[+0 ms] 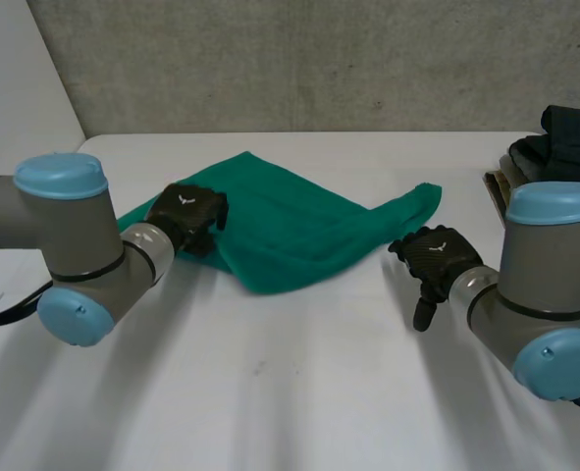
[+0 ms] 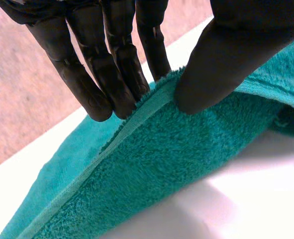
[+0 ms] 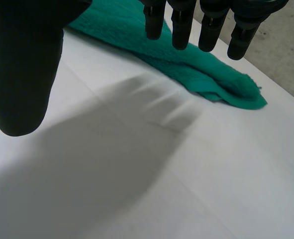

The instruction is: Fold the laundry.

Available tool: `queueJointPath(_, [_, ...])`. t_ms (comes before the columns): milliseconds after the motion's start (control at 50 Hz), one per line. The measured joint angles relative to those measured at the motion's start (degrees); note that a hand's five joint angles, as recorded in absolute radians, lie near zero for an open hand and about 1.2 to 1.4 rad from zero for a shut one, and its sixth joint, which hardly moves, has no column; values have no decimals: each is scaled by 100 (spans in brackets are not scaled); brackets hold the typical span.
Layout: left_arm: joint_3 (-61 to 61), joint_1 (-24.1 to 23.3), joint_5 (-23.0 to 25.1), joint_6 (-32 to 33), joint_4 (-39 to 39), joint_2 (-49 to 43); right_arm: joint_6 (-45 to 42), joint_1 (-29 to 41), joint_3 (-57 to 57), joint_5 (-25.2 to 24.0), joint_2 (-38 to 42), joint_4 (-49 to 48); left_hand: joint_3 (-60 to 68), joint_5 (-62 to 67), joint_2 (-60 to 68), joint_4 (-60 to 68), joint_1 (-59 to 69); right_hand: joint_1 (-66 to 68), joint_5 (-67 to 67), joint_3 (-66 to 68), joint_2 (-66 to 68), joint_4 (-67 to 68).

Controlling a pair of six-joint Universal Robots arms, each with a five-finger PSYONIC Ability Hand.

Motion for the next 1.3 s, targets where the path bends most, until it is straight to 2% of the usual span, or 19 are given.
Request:
queueJointPath(60, [-153, -32, 17, -50, 257, 88, 27, 111, -130, 36, 83, 28, -995, -1000, -1079, -1003, 355, 0, 0, 0, 0, 0])
queueJointPath(80, [-199, -36, 33, -27, 363, 80, 41, 155, -201, 53, 128, 48, -1964, -1984, -2052, -1983, -186, 0, 0, 0, 0, 0])
queueJointPath(140, [-230, -21, 62, 127, 494, -22, 73, 234, -339, 86, 221, 106, -2894, -2911, -2930, -2900, -986, 0, 0, 0, 0, 0])
queueJointPath(220, [-169, 18, 69, 409, 497, -231, 120, 306, -492, 134, 332, 179, -3471, -3548, -3498, -3505, -1431, 0, 0, 0, 0, 0])
queueJointPath(360, [119, 63, 23, 918, 131, -665, 238, 386, -802, 217, 561, 223, -3524, -3627, -3584, -3589, -1505, 0, 0, 0, 0, 0])
queueJointPath(560, [176, 55, 1, 1053, -415, -606, 255, 462, -1366, 265, 927, 221, -3524, -3628, -3584, -3589, -1505, 0, 0, 0, 0, 0])
queueJointPath(700, [63, 75, 9, 1013, -385, -458, 209, 484, -1520, 295, 1034, 233, -3524, -3628, -3584, -3589, -1505, 0, 0, 0, 0, 1])
queueJointPath(860, [364, 143, 3, 1127, -189, -810, 196, 502, -1417, 295, 1034, 223, -3524, -3625, -3584, -3589, -1505, 0, 0, 0, 0, 0])
queueJointPath(960, [687, 141, -8, 1310, -221, -1120, 193, 491, -1375, 284, 1032, 201, -3407, -3371, -3410, -3374, -1291, 0, 0, 0, 0, 0])
queueJointPath(980, [747, 137, -14, 1360, -236, -1165, 192, 488, -1376, 281, 1032, 195, -2637, -2710, -2642, -2709, -500, 0, 0, 0, 0, 0])
queueJointPath(1000, [809, 129, -23, 1421, -249, -1208, 191, 484, -1381, 278, 1033, 185, -1418, -1396, -1407, -1360, 1019, 0, 0, 0, 0, 0])
queueJointPath(1020, [849, 120, -34, 1464, -259, -1226, 191, 482, -1387, 275, 1036, 175, -493, -541, -470, -505, 1876, 0, 0, 0, 0, 0])
queueJointPath(1080, [915, 71, -91, 1558, -249, -1187, 197, 481, -1431, 267, 1054, 112, 87, -65, 130, 158, 2038, 0, 0, 0, 0, 0])
queueJointPath(1180, [795, -28, -134, 1490, -43, -930, 209, 505, -1568, 254, 1140, -57, 124, -65, 164, 178, 2038, 0, 0, 0, 0, 0])
queueJointPath(1300, [359, -52, 203, 1221, 289, -454, 238, 610, -2040, 217, 1467, -236, 125, -65, 163, 178, 2038, 0, 0, 0, 0, 0])
